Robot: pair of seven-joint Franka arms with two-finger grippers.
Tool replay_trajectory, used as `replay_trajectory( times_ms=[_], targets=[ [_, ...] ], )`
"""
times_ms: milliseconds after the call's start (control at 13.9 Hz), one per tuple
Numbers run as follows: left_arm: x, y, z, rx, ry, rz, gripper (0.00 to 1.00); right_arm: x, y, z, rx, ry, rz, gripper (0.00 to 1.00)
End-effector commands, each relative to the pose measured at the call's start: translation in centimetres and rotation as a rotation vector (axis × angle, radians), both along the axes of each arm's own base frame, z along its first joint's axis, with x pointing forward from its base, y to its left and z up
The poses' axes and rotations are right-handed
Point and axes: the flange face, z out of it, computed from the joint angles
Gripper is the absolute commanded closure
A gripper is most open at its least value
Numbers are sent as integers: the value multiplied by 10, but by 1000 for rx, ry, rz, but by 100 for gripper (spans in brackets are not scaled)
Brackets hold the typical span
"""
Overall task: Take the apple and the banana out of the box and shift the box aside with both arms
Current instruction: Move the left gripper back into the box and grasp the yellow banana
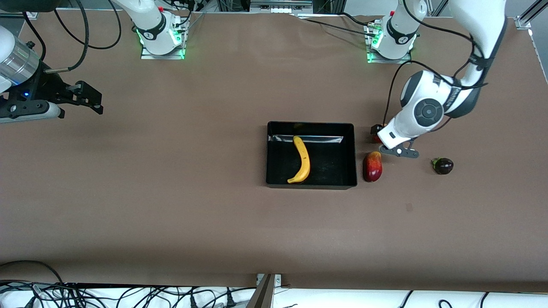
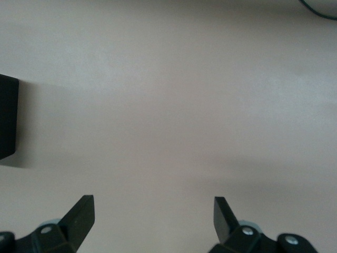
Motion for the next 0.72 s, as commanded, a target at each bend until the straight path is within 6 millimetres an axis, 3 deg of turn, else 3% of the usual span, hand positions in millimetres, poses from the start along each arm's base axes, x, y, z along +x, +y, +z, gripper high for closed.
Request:
replay_trajectory(
  times_ms=[0, 216, 433, 649],
  targets=[
    [35, -48, 64, -34, -14, 15, 0, -2, -1, 3, 19, 3, -7, 0],
    [50, -133, 78, -104, -46, 81, 0, -2, 2, 3, 19, 1, -3, 0],
    [48, -226, 54, -97, -51, 189, 0, -2, 2, 3, 17, 1, -3, 0],
    [50, -246, 18, -104, -82, 195, 0, -2, 2, 3, 17, 1, -3, 0]
  ],
)
